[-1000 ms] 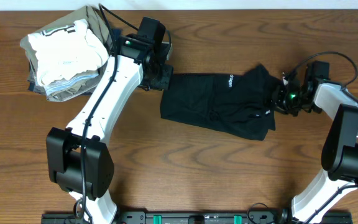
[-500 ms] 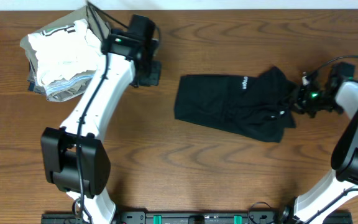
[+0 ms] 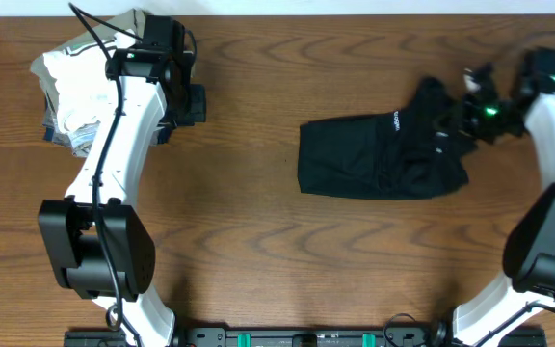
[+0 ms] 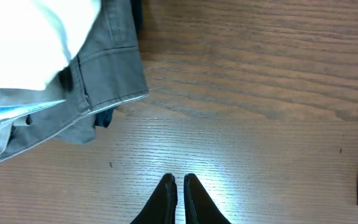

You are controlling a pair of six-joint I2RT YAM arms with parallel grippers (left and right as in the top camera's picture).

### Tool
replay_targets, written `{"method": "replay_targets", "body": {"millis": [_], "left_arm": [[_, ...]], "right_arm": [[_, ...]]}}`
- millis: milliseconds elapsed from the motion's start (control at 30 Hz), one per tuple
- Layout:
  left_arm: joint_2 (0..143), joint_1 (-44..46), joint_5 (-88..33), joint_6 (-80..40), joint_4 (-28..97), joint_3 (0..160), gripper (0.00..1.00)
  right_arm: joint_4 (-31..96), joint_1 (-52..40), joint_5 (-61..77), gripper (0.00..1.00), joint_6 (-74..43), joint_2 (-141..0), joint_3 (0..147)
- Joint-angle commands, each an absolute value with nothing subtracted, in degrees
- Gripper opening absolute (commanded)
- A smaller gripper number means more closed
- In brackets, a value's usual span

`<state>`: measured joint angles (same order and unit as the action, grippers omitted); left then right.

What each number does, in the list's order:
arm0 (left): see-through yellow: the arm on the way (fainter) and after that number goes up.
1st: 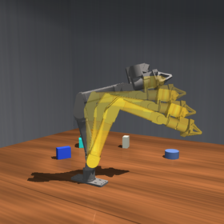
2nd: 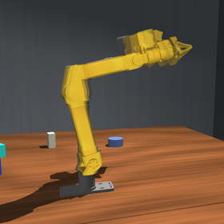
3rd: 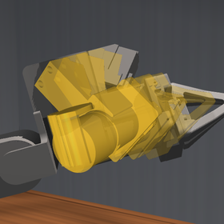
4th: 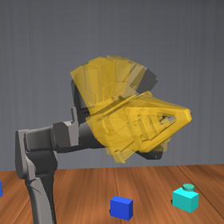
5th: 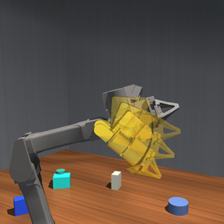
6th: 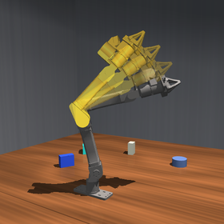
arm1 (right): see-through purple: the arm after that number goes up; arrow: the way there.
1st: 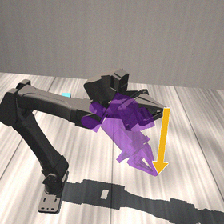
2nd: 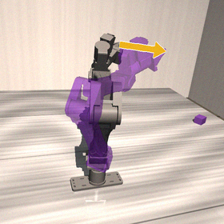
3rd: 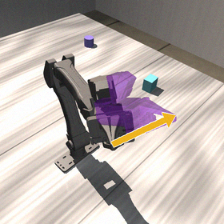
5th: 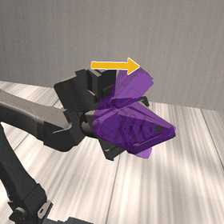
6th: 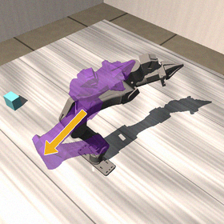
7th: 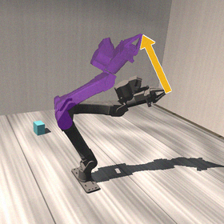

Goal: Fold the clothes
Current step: 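Drag the folded shirt leftward toward the center with the right gripper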

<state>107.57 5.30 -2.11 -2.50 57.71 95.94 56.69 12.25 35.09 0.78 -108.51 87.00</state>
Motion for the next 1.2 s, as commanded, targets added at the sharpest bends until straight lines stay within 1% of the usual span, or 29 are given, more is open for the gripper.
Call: {"method": "replay_targets", "body": {"millis": [0,267,433,533,567,600,667,733,800,900,1167], "left_arm": [[107.8,5.0,-1.2,-1.5,57.8,95.9,0.08],[107.9,5.0,-1.2,-1.5,57.7,95.8,0.08],[108.0,5.0,-1.2,-1.5,57.7,95.8,0.08],[108.0,5.0,-1.2,-1.5,57.6,95.8,0.08],[108.1,5.0,-1.2,-1.5,57.5,95.8,0.09],[108.1,5.0,-1.2,-1.5,57.5,95.7,0.08],[108.3,5.0,-1.2,-1.5,57.4,95.7,0.09],[108.4,5.0,-1.2,-1.5,57.2,95.7,0.08],[108.4,5.0,-1.2,-1.5,56.9,95.7,0.09],[108.4,5.0,-1.2,-1.5,56.5,95.7,0.08],[108.4,5.0,-1.2,-1.5,56.5,95.7,0.09]], "right_arm": [[54.8,5.7,36.6,0.01,-0.4,-106.9,88.6],[46.6,-10.5,32.2,0.01,-5.7,-106.9,88.6],[44.6,-19.2,24.0,0.01,-6.4,-107.0,88.5],[44.0,-22.7,19.6,0.02,-6.4,-107.0,88.5],[43.6,-23.6,18.9,0.05,-6.4,-107.1,88.5],[43.1,-24.4,18.6,0.15,-6.4,-107.2,88.5],[42.3,-26.3,18.6,0.38,-6.3,-107.4,88.5],[42.0,-27.9,18.6,0.46,-6.0,-107.6,88.5],[42.3,-29.1,18.6,0.49,-5.5,-107.8,88.5],[43.4,-30.1,17.7,0.49,-5.5,-107.9,88.5],[43.8,-26.8,17.4,0.49,-5.0,-107.6,88.5]]}}
